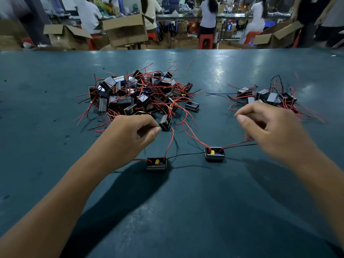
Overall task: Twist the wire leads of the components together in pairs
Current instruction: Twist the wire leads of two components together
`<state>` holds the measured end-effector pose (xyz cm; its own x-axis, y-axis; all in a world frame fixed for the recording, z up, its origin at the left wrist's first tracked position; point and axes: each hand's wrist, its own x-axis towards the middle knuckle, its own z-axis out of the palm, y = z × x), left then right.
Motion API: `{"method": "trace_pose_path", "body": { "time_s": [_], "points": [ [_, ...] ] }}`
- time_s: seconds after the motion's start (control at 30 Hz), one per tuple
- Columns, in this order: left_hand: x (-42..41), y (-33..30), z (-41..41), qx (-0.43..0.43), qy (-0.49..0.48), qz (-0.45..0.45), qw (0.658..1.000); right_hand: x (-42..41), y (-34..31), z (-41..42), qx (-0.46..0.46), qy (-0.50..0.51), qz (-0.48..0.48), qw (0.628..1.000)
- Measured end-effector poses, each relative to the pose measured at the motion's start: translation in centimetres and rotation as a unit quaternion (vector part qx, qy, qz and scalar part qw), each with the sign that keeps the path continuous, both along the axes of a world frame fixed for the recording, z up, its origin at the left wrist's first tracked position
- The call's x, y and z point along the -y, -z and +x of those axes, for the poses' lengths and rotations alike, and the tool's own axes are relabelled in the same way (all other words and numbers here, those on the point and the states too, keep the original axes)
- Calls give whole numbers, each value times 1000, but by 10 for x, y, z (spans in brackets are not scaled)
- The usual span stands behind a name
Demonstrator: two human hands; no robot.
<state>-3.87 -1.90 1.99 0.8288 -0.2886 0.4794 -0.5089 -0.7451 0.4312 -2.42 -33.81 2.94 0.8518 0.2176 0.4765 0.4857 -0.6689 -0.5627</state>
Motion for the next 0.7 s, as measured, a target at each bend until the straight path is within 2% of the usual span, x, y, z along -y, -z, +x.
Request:
{"method": "trace_pose_path", "body": {
  "time_s": [0.13,0.23,0.3,0.43,0.6,0.7],
  "points": [
    [2,-1,-2,15,6,24,1000,-14,9,-8,-136,-22,-81,987],
    [4,-1,-2,25,8,27,999,-25,20,-9,-139,20,-198,970],
    [3,-1,-2,29,7,28,999,-27,23,-7,-128,10,-235,964],
    [3,-2,-3,35,6,31,999,-23,23,-1,-133,-54,-244,959],
    [5,-3,-3,31,12,37,999,-15,23,1,-219,-162,-139,952],
    [6,-3,-4,28,17,35,999,-10,21,3,-214,-166,-157,950]
  ]
}}
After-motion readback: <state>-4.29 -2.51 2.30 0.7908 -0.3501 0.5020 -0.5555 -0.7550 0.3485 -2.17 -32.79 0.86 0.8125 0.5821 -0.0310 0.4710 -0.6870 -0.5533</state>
